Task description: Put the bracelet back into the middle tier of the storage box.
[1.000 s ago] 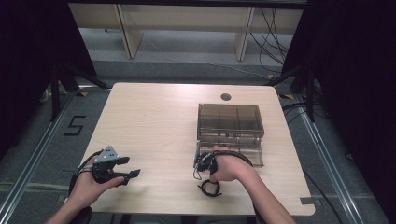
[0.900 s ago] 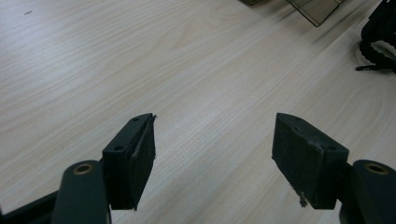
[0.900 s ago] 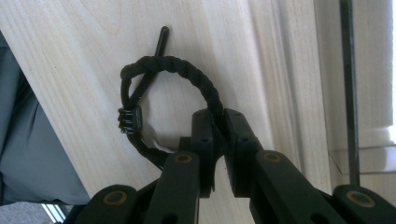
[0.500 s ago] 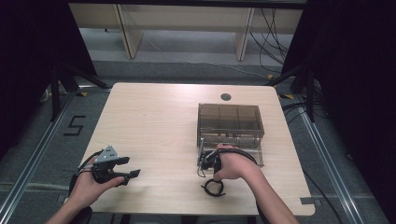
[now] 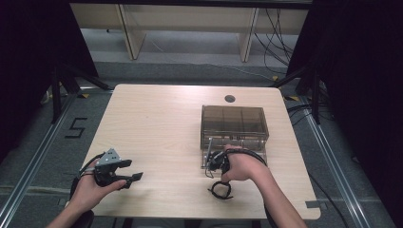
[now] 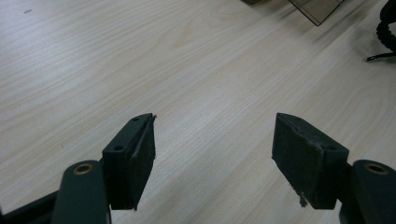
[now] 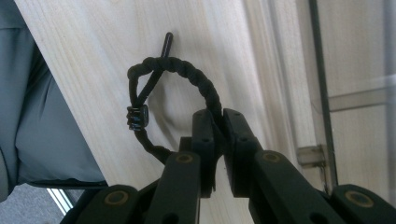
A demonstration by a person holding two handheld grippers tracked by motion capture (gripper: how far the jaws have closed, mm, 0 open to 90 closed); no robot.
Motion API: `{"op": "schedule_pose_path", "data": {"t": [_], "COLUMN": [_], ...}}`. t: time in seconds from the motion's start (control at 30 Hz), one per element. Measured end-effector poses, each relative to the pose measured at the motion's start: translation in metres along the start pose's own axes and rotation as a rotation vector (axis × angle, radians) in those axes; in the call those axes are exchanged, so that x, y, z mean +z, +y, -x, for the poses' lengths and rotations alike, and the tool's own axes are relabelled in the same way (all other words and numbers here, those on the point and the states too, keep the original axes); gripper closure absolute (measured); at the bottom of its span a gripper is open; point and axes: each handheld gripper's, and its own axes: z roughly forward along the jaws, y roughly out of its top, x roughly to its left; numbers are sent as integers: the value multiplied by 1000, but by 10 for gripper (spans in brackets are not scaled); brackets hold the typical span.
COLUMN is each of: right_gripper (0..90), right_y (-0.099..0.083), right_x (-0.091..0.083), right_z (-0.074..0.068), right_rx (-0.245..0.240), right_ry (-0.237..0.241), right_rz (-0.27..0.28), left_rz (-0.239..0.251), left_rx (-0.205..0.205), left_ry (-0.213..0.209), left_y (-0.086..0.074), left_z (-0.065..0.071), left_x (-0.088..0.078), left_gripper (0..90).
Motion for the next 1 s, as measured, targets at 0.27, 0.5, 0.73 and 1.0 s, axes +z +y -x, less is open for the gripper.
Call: {"op": "schedule_pose_path", "data": {"t": [0.27, 0.5, 0.73, 1.0], "right_gripper": [844, 844, 844, 844], "right_y": [-7, -14, -20, -27], "right_x": [-5, -12, -16, -22], "right_z": [5, 7, 11, 13], "right_rx": [4, 24, 38, 68], "right_ry": [10, -12, -7, -15], "right_rz": [16, 12, 18, 27], "left_rz": [2, 1, 0, -1], "left_rx": [-7, -7, -8, -8], "left_ry": [-4, -5, -5, -5], "left_y": [0, 0, 0, 0], "left_z": [0, 0, 0, 0], "left_x": [0, 0, 0, 0], "left_gripper": [300, 301, 301, 301]}}
